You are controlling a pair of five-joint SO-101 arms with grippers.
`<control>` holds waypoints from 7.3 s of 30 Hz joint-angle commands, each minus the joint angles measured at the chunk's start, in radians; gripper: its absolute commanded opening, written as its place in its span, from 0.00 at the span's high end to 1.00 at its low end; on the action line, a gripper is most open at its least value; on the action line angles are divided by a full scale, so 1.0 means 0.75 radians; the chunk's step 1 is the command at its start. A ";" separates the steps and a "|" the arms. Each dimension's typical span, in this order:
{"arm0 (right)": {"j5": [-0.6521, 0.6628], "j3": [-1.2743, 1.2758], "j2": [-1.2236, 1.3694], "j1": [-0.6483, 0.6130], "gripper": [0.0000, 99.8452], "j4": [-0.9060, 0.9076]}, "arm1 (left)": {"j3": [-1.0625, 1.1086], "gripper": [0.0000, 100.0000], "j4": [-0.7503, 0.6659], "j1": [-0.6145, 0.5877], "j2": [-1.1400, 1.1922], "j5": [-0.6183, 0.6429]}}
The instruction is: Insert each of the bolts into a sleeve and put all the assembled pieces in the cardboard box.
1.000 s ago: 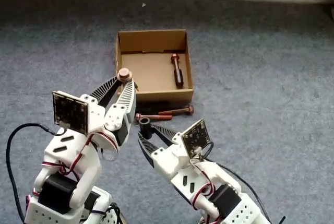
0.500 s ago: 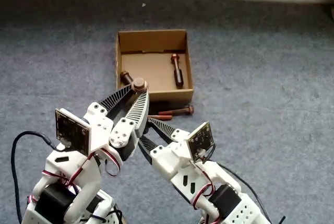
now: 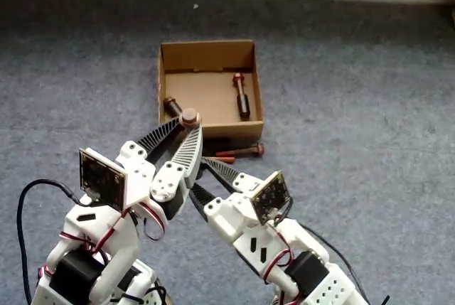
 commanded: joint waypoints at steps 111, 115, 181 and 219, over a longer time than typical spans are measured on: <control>0.405 -1.222 2.057 0.199 0.84 0.332 | 0.682 0.79 0.491 -0.934 -0.275 -0.399; 0.405 -1.294 2.251 0.163 0.84 0.240 | 0.682 0.79 0.491 -0.934 -0.275 -0.399; 0.264 -1.728 2.634 0.077 0.88 0.830 | 0.684 0.79 0.491 -0.934 -0.275 -0.401; 0.176 -1.852 2.736 0.066 0.89 0.768 | 0.697 0.79 0.491 -0.934 -0.275 -0.401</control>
